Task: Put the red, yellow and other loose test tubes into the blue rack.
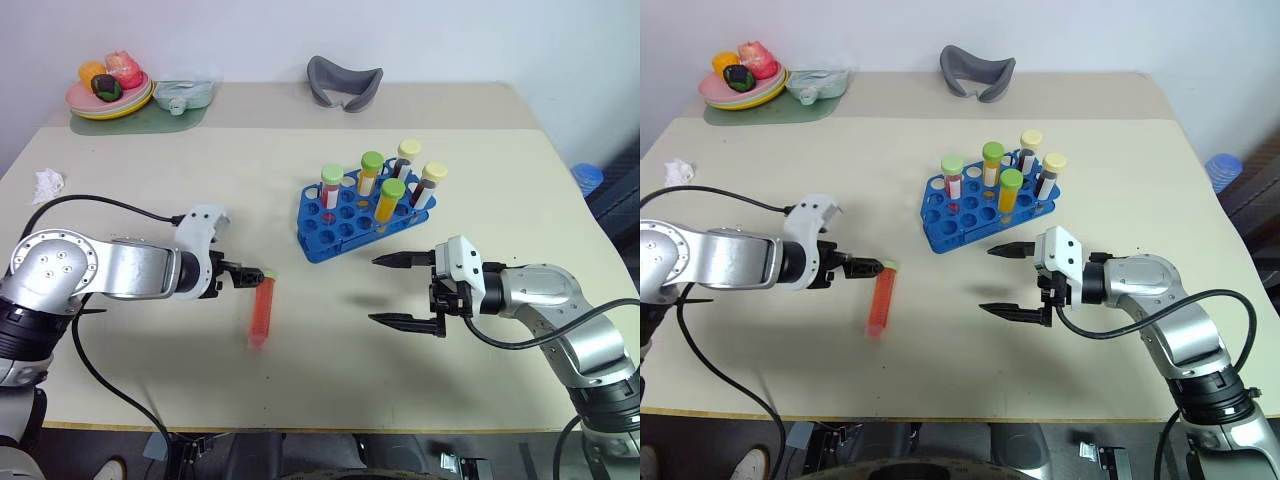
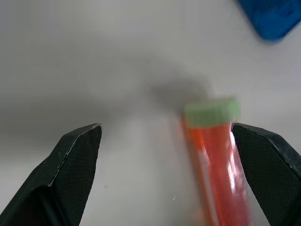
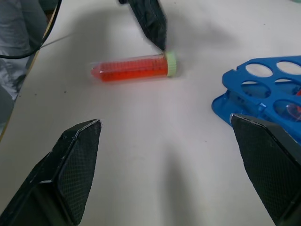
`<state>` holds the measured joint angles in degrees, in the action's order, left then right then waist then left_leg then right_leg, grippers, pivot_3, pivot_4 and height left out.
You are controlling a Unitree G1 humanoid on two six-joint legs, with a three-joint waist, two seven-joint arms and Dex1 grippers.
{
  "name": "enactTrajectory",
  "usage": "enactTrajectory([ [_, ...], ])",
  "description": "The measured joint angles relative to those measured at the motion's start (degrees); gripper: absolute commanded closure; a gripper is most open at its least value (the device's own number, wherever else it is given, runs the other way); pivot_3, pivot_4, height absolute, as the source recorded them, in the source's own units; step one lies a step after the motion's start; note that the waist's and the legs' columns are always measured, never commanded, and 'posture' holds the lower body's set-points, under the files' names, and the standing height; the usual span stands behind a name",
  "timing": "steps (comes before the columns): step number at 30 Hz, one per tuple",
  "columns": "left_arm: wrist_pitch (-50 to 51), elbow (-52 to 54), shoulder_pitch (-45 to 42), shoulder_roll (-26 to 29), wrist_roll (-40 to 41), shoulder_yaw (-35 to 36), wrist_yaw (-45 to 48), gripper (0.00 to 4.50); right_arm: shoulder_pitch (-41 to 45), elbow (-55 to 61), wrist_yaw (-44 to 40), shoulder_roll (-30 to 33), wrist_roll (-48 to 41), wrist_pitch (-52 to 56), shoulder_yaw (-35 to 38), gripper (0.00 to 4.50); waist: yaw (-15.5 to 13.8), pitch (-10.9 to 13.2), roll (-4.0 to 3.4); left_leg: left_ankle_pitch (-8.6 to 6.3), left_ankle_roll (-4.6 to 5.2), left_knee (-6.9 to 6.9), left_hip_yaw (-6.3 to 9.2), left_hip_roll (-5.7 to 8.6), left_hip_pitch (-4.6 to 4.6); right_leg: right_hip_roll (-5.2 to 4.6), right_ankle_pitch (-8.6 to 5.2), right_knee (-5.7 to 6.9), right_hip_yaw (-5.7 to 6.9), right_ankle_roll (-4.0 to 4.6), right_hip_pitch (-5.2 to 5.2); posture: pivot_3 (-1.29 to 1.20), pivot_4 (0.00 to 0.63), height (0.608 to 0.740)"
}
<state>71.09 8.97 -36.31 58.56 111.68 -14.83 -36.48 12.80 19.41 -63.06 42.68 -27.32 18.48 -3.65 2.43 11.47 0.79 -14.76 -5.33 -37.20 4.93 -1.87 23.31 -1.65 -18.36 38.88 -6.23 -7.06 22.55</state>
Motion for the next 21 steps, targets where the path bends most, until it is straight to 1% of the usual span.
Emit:
enactTrajectory([
  [3, 2.56, -1.2, -3.39, -1.84, -3.7, -2.17, 1.37, 0.0, -0.36, 1.48, 1.54, -0.61, -0.02, 0.59, 0.03, 0.02, -0.06, -0.01, 0.0, 0.0, 0.0, 0.0, -0.01, 0.02, 0.0, 0.0, 0.0, 0.0, 0.0, 0.0, -0.01, 0.0, 0.15, 0.74],
  [7, 6.16, -3.54, -5.82, -4.67, -9.42, -4.1, 3.83, 0.0, -3.25, 3.77, 3.33, -1.03, 0.0, 1.03, 0.22, 0.02, -0.05, -0.03, -0.01, 0.0, 0.0, 0.0, 0.0, 0.02, -0.01, 0.0, 0.0, 0.0, 0.0, 0.0, -0.01, 0.0, 0.15, 0.74],
  [14, 12.91, -4.54, -8.58, -7.47, -19.33, -3.95, 10.43, 0.0, -6.81, 6.84, 6.08, -1.04, 0.09, 1.09, 0.5, 0.02, -0.02, -0.11, -0.07, 0.01, -0.01, -0.02, -0.01, 0.04, -0.17, 0.0, 0.0, 0.0, 0.0, -0.01, -0.2, 0.0, 0.15, 0.74],
  [21, 16.93, -4.16, -9.05, -8.99, -31.13, -2.23, 18.19, 0.0, -6.73, 7.33, 7.27, -1.08, 0.24, 0.79, 0.5, 0.02, 0.27, -0.14, -0.11, 0.01, -0.01, 0.03, -0.01, 0.02, -0.3, 0.05, 0.0, 0.05, -0.03, 0.0, -0.24, 0.0, 0.15, 0.74],
])
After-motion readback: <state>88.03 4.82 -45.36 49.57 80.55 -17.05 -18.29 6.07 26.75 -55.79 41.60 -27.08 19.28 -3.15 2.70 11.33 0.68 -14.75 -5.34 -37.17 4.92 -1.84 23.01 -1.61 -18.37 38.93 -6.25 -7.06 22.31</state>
